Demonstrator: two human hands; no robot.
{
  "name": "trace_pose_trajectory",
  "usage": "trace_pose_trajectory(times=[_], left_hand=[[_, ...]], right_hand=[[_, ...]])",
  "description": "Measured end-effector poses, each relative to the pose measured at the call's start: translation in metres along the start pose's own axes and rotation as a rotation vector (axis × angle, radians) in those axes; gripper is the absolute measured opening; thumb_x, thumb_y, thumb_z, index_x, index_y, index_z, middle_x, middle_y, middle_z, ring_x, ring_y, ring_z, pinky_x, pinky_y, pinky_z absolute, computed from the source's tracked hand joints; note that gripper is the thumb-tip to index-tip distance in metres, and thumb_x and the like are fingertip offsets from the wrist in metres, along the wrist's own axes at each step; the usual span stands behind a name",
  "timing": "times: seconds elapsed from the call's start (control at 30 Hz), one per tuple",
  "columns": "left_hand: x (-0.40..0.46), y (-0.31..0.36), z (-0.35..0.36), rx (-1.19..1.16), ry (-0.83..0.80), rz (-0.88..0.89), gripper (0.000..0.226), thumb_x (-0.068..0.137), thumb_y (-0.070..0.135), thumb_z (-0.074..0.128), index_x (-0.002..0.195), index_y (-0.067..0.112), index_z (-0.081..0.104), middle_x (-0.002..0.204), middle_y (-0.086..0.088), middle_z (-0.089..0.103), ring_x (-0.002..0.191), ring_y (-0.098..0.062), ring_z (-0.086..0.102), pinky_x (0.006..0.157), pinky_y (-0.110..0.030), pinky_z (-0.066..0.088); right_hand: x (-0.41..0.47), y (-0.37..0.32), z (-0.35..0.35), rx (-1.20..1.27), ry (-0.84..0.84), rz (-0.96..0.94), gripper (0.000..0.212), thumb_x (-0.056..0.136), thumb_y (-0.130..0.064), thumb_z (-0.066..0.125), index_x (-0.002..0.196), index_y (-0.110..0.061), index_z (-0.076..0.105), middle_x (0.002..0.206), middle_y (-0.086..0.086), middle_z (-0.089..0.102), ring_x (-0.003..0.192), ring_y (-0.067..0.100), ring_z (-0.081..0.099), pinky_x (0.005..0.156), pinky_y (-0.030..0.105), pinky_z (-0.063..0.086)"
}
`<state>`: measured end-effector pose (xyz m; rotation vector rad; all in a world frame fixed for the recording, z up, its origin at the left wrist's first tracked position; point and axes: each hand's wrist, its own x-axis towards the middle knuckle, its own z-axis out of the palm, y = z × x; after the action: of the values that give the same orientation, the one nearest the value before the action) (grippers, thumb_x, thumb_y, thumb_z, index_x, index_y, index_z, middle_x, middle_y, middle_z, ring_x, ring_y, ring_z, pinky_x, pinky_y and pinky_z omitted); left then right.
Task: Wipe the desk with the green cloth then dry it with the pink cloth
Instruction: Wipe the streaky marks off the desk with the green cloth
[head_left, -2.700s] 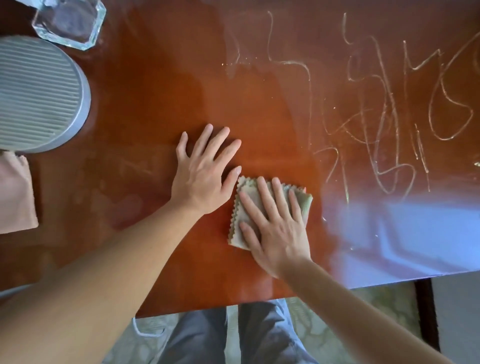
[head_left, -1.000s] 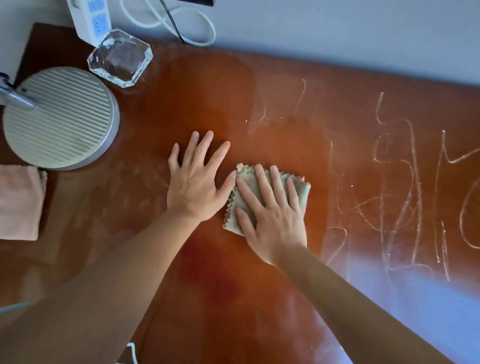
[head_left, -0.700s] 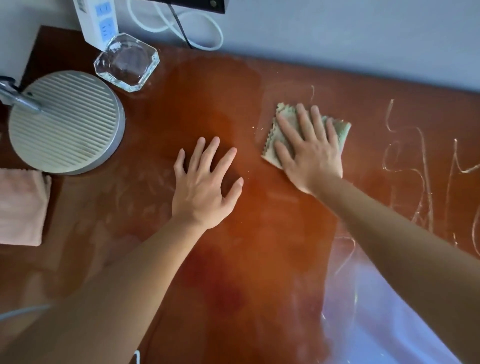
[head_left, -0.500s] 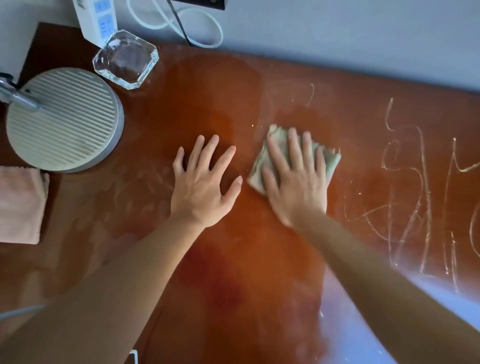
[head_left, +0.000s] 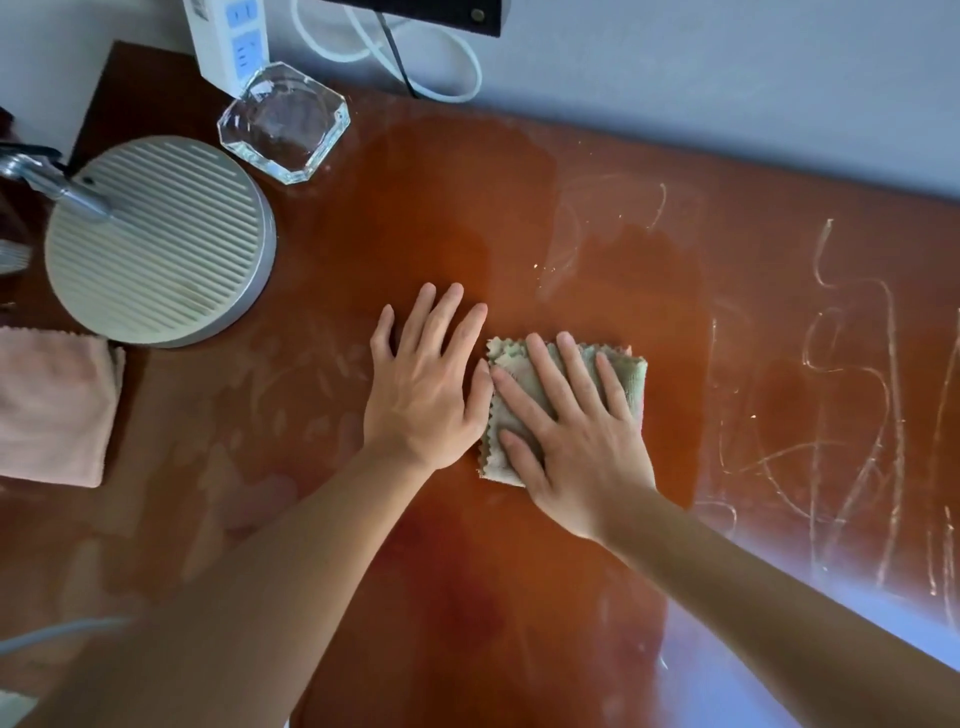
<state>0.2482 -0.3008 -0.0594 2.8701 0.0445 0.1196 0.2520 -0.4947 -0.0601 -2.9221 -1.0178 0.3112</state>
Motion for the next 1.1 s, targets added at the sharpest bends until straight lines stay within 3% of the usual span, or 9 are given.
trace_pose_trajectory(times=[0.1, 0.23, 0.33, 0.47, 0.57, 0.8, 1.1], left_hand=[[0.000, 0.002, 0.000, 0.004, 0.012, 0.000, 0.052, 0.101, 0.034, 0.038, 0.148, 0.015, 0.051, 0.160, -0.012, 0.041, 0.152, -0.032, 0.030, 0.121, -0.062, 0.019], [0.000, 0.002, 0.001, 0.000, 0.047, 0.004, 0.049, 0.101, 0.032, 0.044, 0.145, 0.015, 0.054, 0.157, -0.012, 0.045, 0.151, -0.032, 0.033, 0.121, -0.060, 0.020], [0.000, 0.002, 0.003, 0.002, 0.052, 0.003, 0.049, 0.100, 0.032, 0.044, 0.145, 0.015, 0.055, 0.157, -0.012, 0.045, 0.151, -0.032, 0.033, 0.121, -0.061, 0.021], [0.000, 0.001, 0.003, 0.005, 0.028, 0.011, 0.051, 0.100, 0.035, 0.042, 0.145, 0.014, 0.053, 0.158, -0.012, 0.044, 0.151, -0.032, 0.032, 0.120, -0.062, 0.021], [0.001, 0.000, 0.003, 0.016, 0.017, 0.006, 0.051, 0.100, 0.035, 0.042, 0.146, 0.015, 0.052, 0.159, -0.011, 0.043, 0.151, -0.032, 0.032, 0.120, -0.061, 0.021], [0.001, 0.001, 0.003, 0.025, 0.014, 0.002, 0.051, 0.100, 0.037, 0.042, 0.146, 0.017, 0.052, 0.158, -0.011, 0.043, 0.151, -0.032, 0.033, 0.121, -0.060, 0.021], [0.002, -0.002, 0.002, 0.045, -0.003, -0.004, 0.052, 0.100, 0.039, 0.040, 0.146, 0.017, 0.053, 0.158, -0.010, 0.044, 0.150, -0.032, 0.033, 0.121, -0.060, 0.021]], right_hand=[[0.023, 0.020, -0.008, -0.014, -0.030, -0.023, 0.062, 0.105, -0.060, 0.017, 0.163, -0.038, 0.013, 0.172, 0.006, 0.008, 0.159, 0.030, 0.000, 0.127, 0.053, 0.004], [0.116, 0.071, -0.038, 0.012, 0.005, 0.148, 0.066, 0.101, -0.062, 0.005, 0.163, -0.039, 0.010, 0.173, 0.004, 0.005, 0.159, 0.028, -0.002, 0.127, 0.052, 0.004], [0.138, 0.067, -0.042, 0.034, 0.017, 0.213, 0.065, 0.102, -0.060, 0.005, 0.163, -0.039, 0.007, 0.173, 0.005, 0.002, 0.159, 0.029, -0.004, 0.127, 0.053, 0.001], [0.071, 0.022, -0.022, 0.027, 0.008, 0.041, 0.063, 0.105, -0.058, 0.011, 0.164, -0.035, 0.013, 0.172, 0.007, 0.006, 0.158, 0.033, -0.001, 0.127, 0.055, 0.006], [0.062, 0.030, -0.021, 0.027, -0.043, -0.029, 0.063, 0.104, -0.059, 0.013, 0.163, -0.038, 0.012, 0.172, 0.006, 0.007, 0.159, 0.031, 0.000, 0.127, 0.055, 0.006], [0.181, 0.091, -0.053, 0.031, 0.039, 0.259, 0.065, 0.101, -0.060, 0.009, 0.163, -0.040, 0.010, 0.173, 0.004, 0.003, 0.159, 0.028, -0.003, 0.127, 0.051, 0.000], [0.210, 0.032, -0.050, 0.034, 0.024, 0.024, 0.064, 0.102, -0.062, 0.006, 0.162, -0.042, 0.009, 0.173, 0.002, 0.003, 0.159, 0.028, -0.003, 0.126, 0.050, -0.003]])
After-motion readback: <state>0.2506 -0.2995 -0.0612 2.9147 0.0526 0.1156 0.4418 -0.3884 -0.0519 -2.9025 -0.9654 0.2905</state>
